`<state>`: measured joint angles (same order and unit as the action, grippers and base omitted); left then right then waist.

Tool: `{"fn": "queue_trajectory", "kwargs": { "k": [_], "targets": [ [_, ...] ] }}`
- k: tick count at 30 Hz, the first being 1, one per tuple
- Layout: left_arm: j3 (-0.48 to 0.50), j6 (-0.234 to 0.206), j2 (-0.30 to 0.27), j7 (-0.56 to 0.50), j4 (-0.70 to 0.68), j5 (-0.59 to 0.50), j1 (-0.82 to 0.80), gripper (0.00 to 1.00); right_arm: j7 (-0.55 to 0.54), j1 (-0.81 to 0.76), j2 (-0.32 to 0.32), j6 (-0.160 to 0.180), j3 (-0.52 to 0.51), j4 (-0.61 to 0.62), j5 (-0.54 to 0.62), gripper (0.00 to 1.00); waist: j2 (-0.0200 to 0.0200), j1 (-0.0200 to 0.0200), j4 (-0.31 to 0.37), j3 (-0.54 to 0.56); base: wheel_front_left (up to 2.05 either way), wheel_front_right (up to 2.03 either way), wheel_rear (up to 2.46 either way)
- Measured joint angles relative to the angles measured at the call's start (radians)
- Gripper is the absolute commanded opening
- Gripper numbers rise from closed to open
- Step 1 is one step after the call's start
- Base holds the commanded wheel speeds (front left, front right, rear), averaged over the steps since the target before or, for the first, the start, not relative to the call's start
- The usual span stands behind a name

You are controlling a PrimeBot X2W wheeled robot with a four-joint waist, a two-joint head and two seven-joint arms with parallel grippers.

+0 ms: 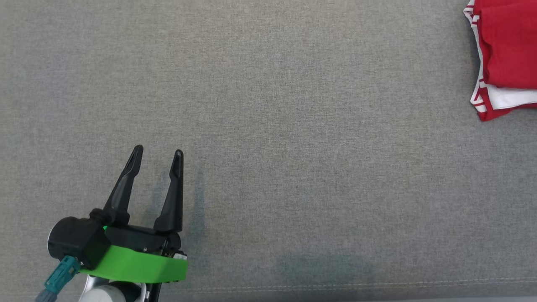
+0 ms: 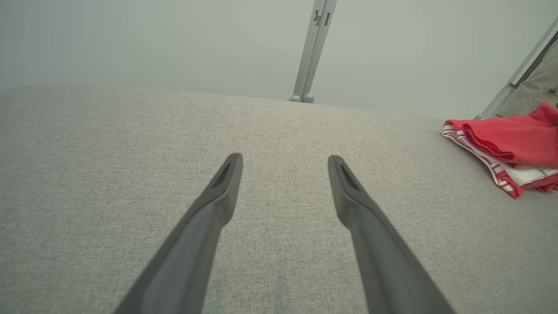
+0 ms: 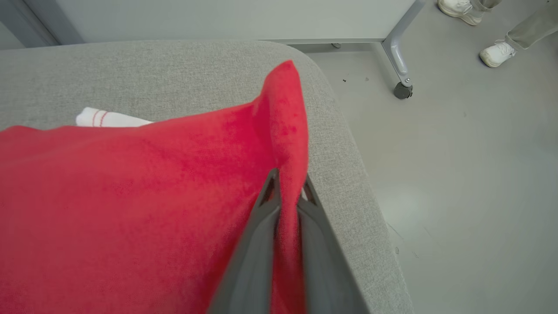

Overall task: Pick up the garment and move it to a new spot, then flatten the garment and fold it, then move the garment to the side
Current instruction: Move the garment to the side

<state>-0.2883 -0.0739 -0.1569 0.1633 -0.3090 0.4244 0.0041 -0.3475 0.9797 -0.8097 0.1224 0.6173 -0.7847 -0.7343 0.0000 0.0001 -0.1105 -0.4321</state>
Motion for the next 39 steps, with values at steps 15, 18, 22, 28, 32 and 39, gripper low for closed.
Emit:
{"fn": "queue_trajectory", "kwargs": {
  "k": [15, 18, 22, 28, 32, 39],
  "targets": [
    [0.019, -0.010, -0.021, -0.031, -0.029, -0.017, -0.006, 1.00, 0.156, -0.002, 0.086, 0.002, -0.069, -0.186, 0.064, 1.00, 0.0000, 0.0000, 0.059, -0.040, 0.00, 0.00, 0.00],
    [0.019, -0.010, -0.021, -0.031, -0.028, -0.017, -0.006, 1.00, 0.187, -0.003, 0.107, 0.002, -0.076, -0.202, 0.066, 1.00, 0.0000, 0.0000, 0.071, -0.036, 0.00, 0.00, 0.00],
    [0.019, -0.010, -0.021, -0.030, -0.023, -0.017, -0.011, 1.00, 0.245, 0.002, 0.133, 0.002, -0.091, -0.201, 0.068, 1.00, 0.0000, 0.0000, 0.085, -0.020, 0.00, 0.00, 0.00],
    [0.030, -0.010, -0.003, -0.020, -0.005, 0.003, -0.046, 1.00, 0.343, 0.053, 0.193, 0.002, -0.081, -0.127, 0.078, 1.00, 0.0000, 0.0000, 0.111, 0.020, 0.00, 0.00, 0.00],
    [0.044, -0.017, 0.016, -0.010, 0.023, 0.003, -0.066, 1.00, 0.411, 0.066, 0.230, -0.012, -0.071, -0.089, 0.080, 1.00, 0.0000, 0.0000, 0.130, 0.059, 0.00, 0.00, 0.00],
    [0.091, -0.025, 0.043, 0.006, 0.115, 0.010, -0.077, 1.00, 0.500, 0.046, 0.359, -0.061, -0.075, -0.055, 0.044, 1.00, 0.0000, 0.0000, 0.167, 0.140, 0.00, 0.00, 0.00]
  ]
}}
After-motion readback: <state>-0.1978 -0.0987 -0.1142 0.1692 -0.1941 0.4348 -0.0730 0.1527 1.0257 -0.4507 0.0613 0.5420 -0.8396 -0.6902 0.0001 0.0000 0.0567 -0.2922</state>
